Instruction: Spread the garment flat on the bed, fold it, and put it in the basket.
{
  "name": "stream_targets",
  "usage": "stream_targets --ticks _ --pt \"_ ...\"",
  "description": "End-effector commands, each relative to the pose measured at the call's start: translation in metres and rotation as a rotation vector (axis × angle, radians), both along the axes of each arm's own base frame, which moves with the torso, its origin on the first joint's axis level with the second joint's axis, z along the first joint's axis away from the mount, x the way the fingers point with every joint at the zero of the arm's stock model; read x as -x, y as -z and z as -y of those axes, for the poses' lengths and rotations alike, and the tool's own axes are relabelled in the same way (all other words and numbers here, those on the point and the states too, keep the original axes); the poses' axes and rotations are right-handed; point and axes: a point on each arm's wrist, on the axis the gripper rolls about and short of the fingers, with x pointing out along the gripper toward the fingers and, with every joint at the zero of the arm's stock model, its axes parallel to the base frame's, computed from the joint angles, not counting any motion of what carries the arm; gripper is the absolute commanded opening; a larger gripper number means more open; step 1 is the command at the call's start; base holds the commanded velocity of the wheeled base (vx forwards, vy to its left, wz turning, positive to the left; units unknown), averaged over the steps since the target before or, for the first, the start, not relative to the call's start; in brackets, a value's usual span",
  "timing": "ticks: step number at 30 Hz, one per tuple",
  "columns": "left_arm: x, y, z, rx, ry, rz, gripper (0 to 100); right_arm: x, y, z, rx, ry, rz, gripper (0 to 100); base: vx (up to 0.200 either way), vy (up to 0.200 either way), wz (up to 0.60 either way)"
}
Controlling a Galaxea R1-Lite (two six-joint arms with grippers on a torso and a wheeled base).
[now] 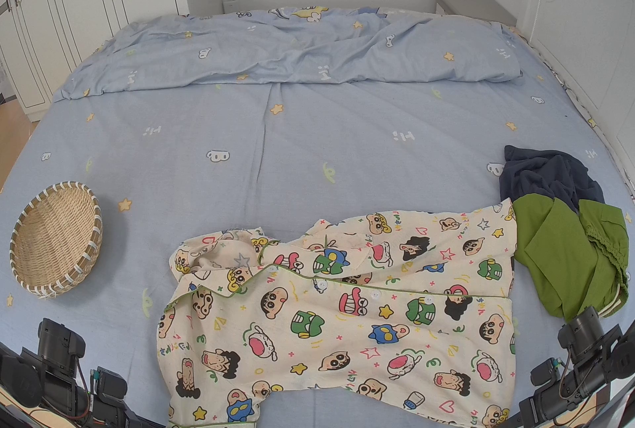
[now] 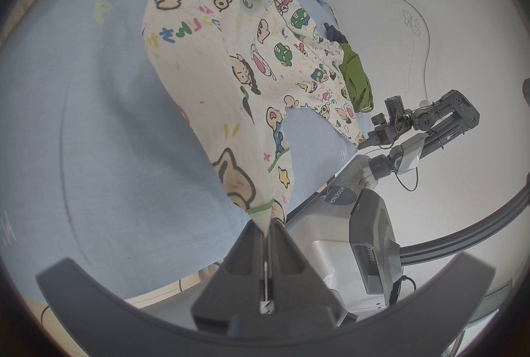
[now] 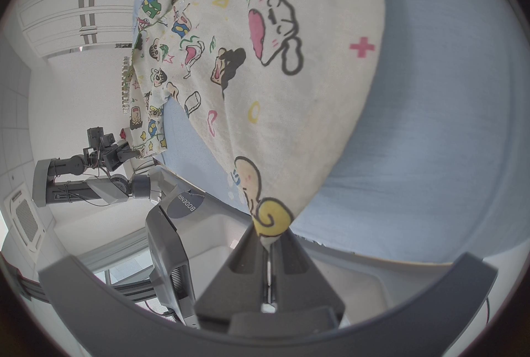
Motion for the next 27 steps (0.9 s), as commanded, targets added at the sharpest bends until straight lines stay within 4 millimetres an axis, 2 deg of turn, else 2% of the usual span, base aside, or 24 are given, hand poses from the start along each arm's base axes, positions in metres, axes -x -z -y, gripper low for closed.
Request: stream_targets --ticks 1,9,18,27 --pt "-0.002 0.006 0.002 0.002 0.021 -0.063 0 -0.006 -0.015 0.007 -0.014 0.046 0.093 0 0.000 0.000 0.00" --pt "-0.002 0.009 0.002 0.002 0.027 -0.090 0 -0.005 -0.015 0.028 0.017 0.129 0.065 0 0.000 0.000 0.00" --pt "-0.003 0.005 0.002 0.046 0.024 -0.062 0 -0.005 -0.018 0.037 0.023 0.199 0.082 0 0.000 0.000 0.00" --pt "-0.005 0.002 0.003 0.108 0.036 -0.051 0 0.004 -0.026 0.042 0.028 0.258 0.146 0 0.000 0.000 0.00"
